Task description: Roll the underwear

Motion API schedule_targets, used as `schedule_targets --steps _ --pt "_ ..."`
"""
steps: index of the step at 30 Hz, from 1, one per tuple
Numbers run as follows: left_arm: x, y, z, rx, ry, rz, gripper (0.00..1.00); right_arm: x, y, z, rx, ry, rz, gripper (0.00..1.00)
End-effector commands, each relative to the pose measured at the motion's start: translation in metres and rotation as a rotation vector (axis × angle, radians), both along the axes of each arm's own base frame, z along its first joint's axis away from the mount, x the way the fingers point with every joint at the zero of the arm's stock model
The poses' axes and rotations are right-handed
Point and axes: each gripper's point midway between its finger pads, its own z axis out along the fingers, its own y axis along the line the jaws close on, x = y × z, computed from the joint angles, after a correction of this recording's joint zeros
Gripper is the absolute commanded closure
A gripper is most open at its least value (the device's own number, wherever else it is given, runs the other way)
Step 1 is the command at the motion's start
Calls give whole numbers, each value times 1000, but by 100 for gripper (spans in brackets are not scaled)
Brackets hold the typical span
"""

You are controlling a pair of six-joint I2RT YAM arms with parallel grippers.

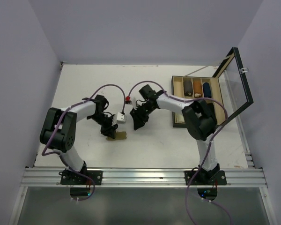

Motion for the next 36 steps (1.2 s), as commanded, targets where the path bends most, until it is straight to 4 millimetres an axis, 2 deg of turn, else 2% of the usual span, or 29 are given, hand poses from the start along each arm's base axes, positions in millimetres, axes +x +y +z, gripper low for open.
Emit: schedule_targets --steps 1,3,4,6,7,10,11,13,14,16,17,19,20,21,23,25,36 --pt "-28 41 -35 229 194 2 95 46 -66 52 -36 -147 -168 56" --pt "-22 41 -37 248 230 16 95 49 -83 70 -29 -227 -183 58" --pt "-19 41 -39 252 241 28 95 43 -90 87 -9 -287 -188 58" --pt "-17 37 -41 254 285 45 95 33 -88 99 24 -324 -181 58" --pt "-16 36 -42 255 302 52 95 28 -84 113 42 -357 -175 59" --pt "-14 35 -46 269 352 65 95 9 -62 114 12 -423 -85 60" --pt "-11 34 -47 272 361 67 95 -8 -46 112 15 -452 -6 60" --pt "-12 34 -47 281 380 74 95 -16 -30 115 11 -511 49 60" --pt "-11 34 -47 284 384 78 95 -31 -15 110 17 -525 114 60" --pt "-12 35 -48 295 394 83 95 -37 2 112 25 -574 152 60" --pt "-11 35 -48 296 392 85 95 -48 13 109 32 -597 197 59" --pt "-10 36 -49 303 396 91 95 -50 28 101 50 -645 220 56" --pt "-8 36 -49 306 396 97 95 -57 36 99 67 -665 246 49" --pt "-8 35 -49 306 400 97 95 -60 38 88 63 -667 259 45" --pt "-6 35 -49 307 408 98 95 -63 50 81 88 -699 286 37" --pt "-5 34 -49 306 412 95 95 -63 56 67 87 -696 300 35" --pt "-2 33 -49 305 409 93 94 -51 84 35 113 -710 314 37"
